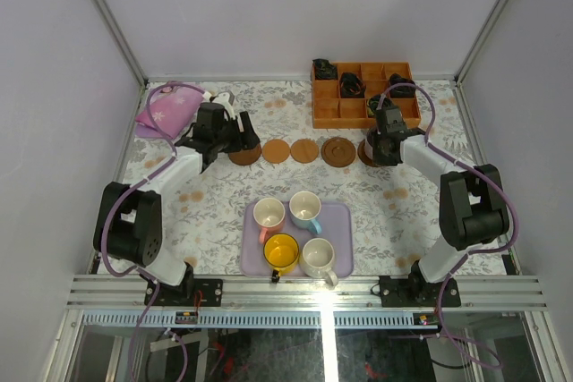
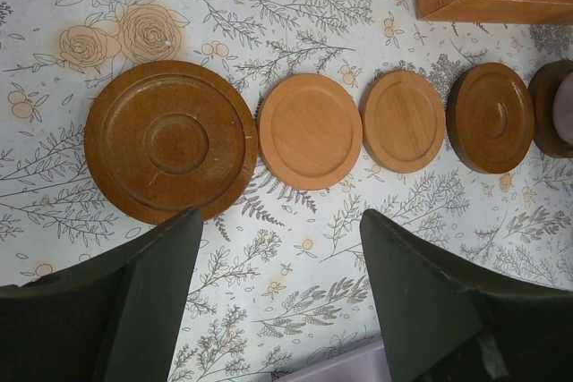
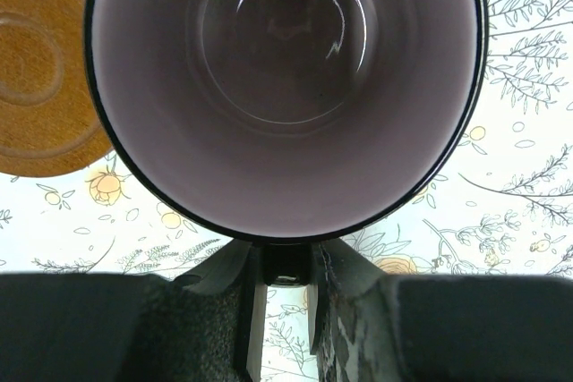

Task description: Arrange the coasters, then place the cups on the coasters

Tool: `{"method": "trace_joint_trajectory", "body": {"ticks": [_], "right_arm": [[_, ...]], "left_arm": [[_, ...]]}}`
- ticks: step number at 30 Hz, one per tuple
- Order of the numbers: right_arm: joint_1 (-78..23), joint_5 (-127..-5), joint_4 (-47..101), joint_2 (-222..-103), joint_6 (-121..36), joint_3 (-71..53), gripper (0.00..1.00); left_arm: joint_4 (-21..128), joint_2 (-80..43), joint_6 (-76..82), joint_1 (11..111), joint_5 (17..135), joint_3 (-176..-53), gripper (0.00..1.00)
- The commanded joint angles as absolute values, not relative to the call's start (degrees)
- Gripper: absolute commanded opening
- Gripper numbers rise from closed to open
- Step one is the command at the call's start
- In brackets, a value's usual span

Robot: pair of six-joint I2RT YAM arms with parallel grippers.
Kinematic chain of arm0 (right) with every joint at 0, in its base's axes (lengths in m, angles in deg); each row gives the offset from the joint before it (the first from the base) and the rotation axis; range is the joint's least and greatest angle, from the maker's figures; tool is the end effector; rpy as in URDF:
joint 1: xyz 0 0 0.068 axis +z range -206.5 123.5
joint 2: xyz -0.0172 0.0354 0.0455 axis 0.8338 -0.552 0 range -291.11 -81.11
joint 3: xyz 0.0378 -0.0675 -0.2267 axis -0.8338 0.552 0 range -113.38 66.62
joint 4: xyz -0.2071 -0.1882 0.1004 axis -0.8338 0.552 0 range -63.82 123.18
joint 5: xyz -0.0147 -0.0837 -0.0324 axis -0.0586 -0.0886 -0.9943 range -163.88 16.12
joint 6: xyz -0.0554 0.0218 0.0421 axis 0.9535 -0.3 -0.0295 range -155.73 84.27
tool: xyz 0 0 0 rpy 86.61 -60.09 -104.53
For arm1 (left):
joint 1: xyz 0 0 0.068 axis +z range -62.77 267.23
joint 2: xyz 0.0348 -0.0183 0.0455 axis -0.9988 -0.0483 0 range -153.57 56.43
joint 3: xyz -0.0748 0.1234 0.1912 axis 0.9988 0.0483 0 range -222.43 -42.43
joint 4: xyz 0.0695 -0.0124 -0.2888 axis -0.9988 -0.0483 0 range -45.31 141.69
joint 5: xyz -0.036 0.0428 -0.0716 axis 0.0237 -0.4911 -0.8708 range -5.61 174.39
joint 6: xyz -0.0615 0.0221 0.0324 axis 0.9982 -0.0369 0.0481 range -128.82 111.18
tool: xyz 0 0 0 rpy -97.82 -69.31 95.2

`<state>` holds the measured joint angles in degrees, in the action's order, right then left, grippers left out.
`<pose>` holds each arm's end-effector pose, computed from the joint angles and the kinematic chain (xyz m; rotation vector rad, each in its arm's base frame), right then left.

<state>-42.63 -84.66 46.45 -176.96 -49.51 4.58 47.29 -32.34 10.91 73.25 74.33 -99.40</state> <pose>0.3815 0.0825 0.1259 0.0745 2.4900 -0.0354 0.3807 -0.1057 0.1659 -0.0123 2.2405 -0.5178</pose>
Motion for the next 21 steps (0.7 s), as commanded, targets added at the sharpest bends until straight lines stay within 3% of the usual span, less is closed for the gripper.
{"method": "trace_joint_trajectory", "body": {"ticks": [1,10,21], "right_arm": [[-42.52,-84.54,45.88,-174.36,-50.39,0.55,0.0],[-42.47,-83.7,46.3,-175.68,-51.04,0.32,0.01],[-42.52,-84.62,47.17,-176.09,-52.55,0.45,0.43]], "left_arm": [[48.44,-33.12,10.94,73.57,73.69,-101.39,0.72],[48.35,-33.16,10.91,73.52,73.55,-101.15,0.72],[48.17,-32.56,10.69,73.52,73.69,-100.67,0.72]]}}
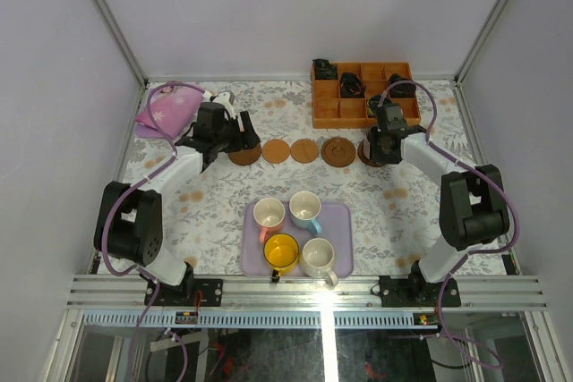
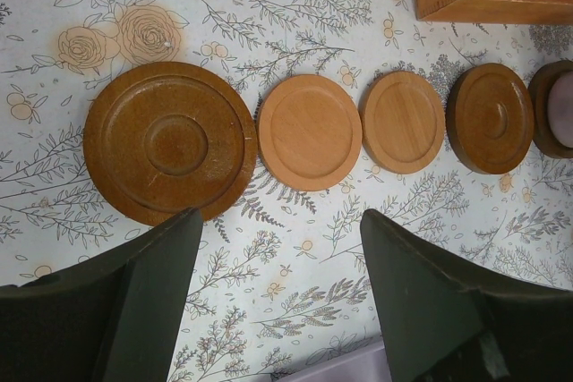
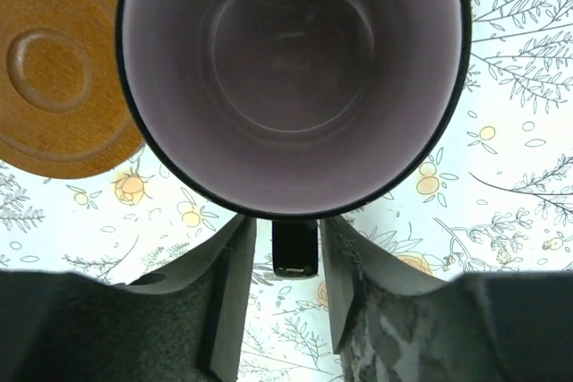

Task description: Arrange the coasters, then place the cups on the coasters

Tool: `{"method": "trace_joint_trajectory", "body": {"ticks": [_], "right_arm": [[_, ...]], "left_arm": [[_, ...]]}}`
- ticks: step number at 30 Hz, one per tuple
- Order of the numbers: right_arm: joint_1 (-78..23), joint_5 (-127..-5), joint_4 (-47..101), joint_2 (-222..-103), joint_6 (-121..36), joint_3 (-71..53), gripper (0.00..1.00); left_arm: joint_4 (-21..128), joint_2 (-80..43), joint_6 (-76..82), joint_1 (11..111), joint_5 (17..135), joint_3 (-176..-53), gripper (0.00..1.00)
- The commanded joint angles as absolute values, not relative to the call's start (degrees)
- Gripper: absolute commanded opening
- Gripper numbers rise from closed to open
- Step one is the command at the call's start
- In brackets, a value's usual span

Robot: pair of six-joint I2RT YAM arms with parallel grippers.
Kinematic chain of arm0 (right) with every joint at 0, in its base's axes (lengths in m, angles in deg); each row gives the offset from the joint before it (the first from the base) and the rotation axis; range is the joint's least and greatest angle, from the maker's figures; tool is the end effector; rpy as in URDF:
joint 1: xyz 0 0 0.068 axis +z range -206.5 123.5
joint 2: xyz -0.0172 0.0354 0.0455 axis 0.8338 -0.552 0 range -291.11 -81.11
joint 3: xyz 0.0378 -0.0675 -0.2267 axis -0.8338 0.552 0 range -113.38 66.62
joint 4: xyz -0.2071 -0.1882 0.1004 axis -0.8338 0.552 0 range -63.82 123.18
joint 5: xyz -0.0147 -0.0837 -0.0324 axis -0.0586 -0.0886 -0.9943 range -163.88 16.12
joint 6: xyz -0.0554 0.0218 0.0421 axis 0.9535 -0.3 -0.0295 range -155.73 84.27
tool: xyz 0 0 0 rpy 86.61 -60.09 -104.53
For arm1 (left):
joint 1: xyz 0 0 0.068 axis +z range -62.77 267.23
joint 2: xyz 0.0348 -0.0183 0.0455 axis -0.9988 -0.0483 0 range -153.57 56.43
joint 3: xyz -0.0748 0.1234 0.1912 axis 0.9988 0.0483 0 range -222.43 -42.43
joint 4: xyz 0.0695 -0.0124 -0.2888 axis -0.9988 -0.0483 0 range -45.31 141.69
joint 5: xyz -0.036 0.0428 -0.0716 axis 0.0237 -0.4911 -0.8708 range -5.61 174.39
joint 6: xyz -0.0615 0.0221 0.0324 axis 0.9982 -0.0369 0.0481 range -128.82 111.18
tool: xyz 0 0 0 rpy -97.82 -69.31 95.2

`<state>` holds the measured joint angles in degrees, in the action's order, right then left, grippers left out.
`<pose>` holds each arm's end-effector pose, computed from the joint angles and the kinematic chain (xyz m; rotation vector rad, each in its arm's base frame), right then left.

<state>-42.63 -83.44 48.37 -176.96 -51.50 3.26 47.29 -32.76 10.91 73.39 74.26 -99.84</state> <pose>0.3825 0.0840 0.1311 0.1085 2.5036 0.0013 0.3826 -0.1053 0.1660 -0.0143 2.2400 -0.5179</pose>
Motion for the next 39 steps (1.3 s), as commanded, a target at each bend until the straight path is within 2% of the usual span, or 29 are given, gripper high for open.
{"method": "trace_joint_trajectory", "body": {"ticks": [1,5,11,15,18,28,39], "right_arm": [[-42.52,-84.82,47.2,-176.07,-52.6,0.56,0.46],[-42.52,-85.27,47.22,-175.83,-52.97,1.03,0.61],[-42.51,-86.4,48.56,-174.38,-53.86,1.17,0.74],[-42.52,-86.42,48.68,-170.39,-54.64,2.31,0.93],[-42.32,-85.62,49.2,-166.01,-55.12,3.15,0.99],[-35.84,-80.46,54.23,-149.73,-55.41,5.44,0.99],[-21.1,-77.89,59.12,-147.2,-55.4,8.39,0.99]], "left_arm": [[48.16,-32.48,10.63,73.52,73.69,-100.65,0.72],[48.15,-32.28,10.61,73.48,73.68,-100.47,0.72],[48.26,-31.97,10.54,73.5,73.97,-100.05,0.72],[48.28,-31.58,10.33,73.54,74.21,-100.0,0.72],[48.35,-31.36,10.34,73.53,74.37,-100.0,0.72],[48.61,-30.34,10.43,73.53,74.27,-99.37,0.72],[48.12,-27.19,10.76,73.45,73.63,-97.14,0.72]]}}
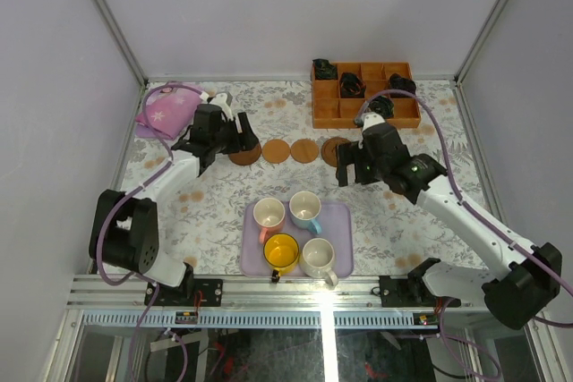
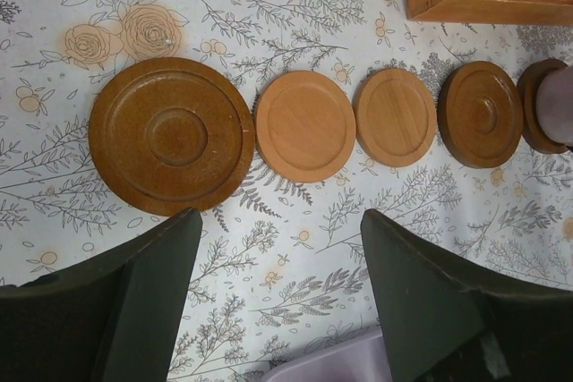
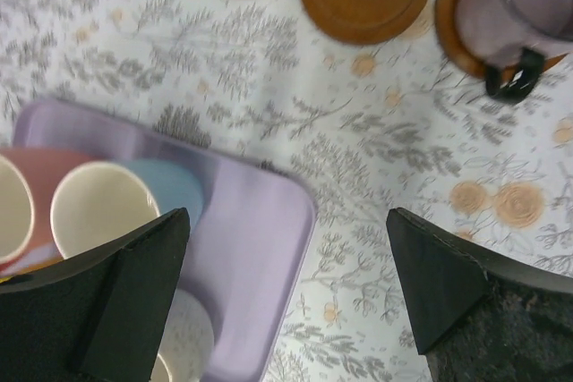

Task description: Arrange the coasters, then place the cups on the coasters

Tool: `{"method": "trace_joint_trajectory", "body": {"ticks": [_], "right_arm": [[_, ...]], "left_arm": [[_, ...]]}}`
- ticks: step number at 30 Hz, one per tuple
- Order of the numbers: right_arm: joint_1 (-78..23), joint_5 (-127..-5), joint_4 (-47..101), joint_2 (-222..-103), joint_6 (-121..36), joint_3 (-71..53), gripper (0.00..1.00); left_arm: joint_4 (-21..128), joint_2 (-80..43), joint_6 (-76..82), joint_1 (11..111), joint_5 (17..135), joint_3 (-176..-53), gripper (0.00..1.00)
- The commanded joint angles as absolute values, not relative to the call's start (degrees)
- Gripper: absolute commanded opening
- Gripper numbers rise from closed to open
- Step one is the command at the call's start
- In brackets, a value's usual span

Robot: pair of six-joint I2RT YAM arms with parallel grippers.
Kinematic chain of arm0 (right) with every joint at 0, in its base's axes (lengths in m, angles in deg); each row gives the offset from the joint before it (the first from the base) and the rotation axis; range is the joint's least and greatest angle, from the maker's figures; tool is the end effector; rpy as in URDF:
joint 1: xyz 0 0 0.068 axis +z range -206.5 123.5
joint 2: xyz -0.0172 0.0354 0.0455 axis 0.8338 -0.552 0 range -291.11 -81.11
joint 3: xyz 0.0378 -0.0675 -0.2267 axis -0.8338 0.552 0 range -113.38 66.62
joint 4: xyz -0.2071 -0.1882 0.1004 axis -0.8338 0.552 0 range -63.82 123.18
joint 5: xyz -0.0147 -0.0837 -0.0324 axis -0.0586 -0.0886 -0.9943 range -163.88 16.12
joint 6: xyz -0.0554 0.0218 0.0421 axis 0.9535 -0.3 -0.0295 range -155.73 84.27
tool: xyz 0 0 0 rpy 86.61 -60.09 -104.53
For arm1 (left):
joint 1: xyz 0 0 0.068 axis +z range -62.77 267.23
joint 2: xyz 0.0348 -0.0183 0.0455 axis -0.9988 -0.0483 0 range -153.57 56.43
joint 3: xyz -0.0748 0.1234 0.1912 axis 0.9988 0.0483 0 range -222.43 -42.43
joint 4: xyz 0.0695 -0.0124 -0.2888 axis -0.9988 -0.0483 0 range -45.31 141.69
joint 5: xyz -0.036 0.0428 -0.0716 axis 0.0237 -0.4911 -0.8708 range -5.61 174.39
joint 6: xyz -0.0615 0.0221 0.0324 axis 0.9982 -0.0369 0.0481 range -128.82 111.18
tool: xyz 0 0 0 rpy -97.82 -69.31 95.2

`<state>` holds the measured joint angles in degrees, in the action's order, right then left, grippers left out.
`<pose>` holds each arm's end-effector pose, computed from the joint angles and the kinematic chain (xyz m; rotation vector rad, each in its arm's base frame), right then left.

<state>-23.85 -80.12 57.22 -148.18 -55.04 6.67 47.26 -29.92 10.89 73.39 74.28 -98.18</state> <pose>0.2767 0.1694 0.2662 -0.2026 2.2492 0.3698 0.3750 -0.1034 0.1734 -0.0115 2.2197 -0.5207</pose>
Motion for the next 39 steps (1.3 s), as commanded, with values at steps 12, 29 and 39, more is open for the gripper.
{"method": "trace_joint_trajectory", "body": {"ticks": [12,29,39], "right_arm": [[-6.81,-68.49,64.9,-138.34,-60.22,17.44,1.0],[14.32,-68.99,66.58,-139.27,-71.64,23.97,0.99],[18.28,-75.63,65.54,-146.19,-74.28,23.88,1.0]], "left_arm": [[47.73,-23.09,11.86,73.43,73.27,-94.31,0.73],[47.64,-22.81,12.37,73.39,71.69,-93.96,0.75],[47.07,-23.58,11.42,73.43,71.48,-94.55,0.76]]}}
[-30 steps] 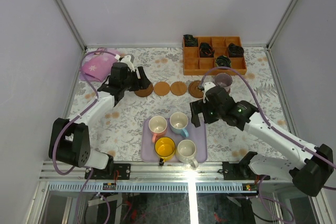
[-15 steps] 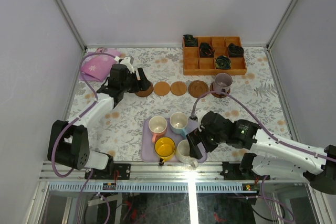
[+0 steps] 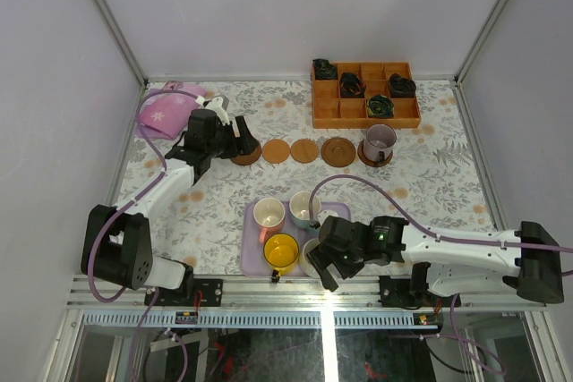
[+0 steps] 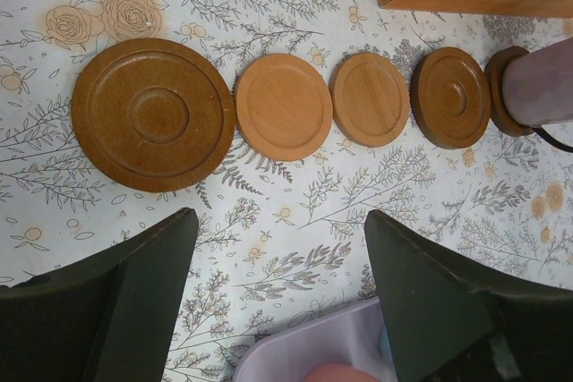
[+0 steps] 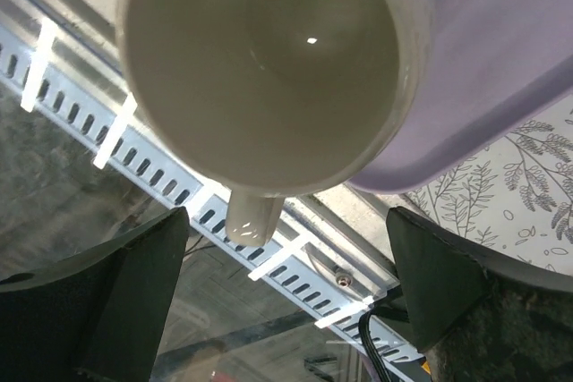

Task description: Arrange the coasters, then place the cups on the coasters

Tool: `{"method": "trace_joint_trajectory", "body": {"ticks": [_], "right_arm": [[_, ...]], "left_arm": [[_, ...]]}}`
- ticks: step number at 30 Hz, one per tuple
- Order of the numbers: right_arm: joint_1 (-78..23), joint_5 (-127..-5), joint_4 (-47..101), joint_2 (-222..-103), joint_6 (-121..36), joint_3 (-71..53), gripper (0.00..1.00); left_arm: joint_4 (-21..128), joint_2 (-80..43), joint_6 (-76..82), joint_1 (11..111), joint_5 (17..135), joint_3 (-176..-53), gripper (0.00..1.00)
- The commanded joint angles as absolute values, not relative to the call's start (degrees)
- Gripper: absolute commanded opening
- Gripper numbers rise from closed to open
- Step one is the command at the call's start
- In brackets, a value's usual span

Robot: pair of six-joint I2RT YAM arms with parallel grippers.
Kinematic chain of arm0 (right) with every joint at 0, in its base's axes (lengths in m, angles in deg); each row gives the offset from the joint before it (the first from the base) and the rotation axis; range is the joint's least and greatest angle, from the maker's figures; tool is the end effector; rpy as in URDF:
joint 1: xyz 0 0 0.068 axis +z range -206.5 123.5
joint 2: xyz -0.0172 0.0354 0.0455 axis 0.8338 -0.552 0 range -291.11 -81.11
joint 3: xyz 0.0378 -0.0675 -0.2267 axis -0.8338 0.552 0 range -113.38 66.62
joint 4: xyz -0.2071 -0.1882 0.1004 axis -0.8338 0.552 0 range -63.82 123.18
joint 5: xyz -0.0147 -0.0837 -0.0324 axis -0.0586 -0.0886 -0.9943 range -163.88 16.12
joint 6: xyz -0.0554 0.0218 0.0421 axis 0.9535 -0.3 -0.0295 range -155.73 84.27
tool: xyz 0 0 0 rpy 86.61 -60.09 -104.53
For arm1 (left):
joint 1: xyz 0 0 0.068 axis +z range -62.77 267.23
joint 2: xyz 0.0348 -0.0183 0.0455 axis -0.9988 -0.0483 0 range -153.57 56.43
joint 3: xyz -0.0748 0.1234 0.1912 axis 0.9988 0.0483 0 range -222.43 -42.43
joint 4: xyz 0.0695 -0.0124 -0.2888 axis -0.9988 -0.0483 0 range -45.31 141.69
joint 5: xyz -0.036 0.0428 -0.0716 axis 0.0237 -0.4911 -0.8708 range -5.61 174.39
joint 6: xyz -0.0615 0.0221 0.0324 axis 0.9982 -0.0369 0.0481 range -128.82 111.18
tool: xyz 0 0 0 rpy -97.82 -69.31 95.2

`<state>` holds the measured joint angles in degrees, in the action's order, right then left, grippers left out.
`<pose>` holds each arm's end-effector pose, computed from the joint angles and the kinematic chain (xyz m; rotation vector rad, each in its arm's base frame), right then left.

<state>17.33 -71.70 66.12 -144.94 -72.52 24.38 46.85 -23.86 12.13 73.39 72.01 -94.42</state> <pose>0.0725 0.2581 0.1527 -0.9097 2.6737 0.6195 0.3565 -0.1012 0.1856 -0.0074 2.1918 -0.5806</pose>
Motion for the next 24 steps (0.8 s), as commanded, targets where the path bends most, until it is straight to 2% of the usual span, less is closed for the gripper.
{"method": "trace_joint_trajectory", "body": {"ticks": [1,4,8,12,14,19,20,24], "right_arm": [[18.3,-75.97,65.55,-146.6,-74.19,23.7,0.99],[18.39,-76.29,65.55,-148.02,-73.51,23.14,0.93],[18.41,-75.65,64.87,-149.38,-72.76,23.04,0.8],[18.38,-74.83,64.41,-149.43,-72.38,23.06,0.63],[18.38,-74.35,64.41,-149.04,-72.4,23.22,0.5],[18.47,-72.9,64.47,-147.82,-73.46,24.46,0.04],[18.47,-72.69,64.6,-147.43,-73.77,24.7,0.0],[18.86,-73.06,66.36,-145.41,-74.8,24.88,0.0]], "left_arm": [[46.96,-23.63,11.28,73.48,71.47,-94.63,0.76],[46.94,-23.57,11.18,73.44,71.61,-94.48,0.76],[47.03,-23.55,11.31,73.48,71.68,-94.14,0.76],[47.07,-23.35,11.32,73.43,71.82,-93.87,0.76],[47.2,-23.43,11.44,73.48,71.69,-93.81,0.76],[47.19,-23.88,11.7,73.43,71.39,-93.92,0.76],[47.21,-24.01,11.73,73.44,71.29,-93.93,0.76],[47.12,-24.14,11.74,73.44,71.14,-94.02,0.76]]}}
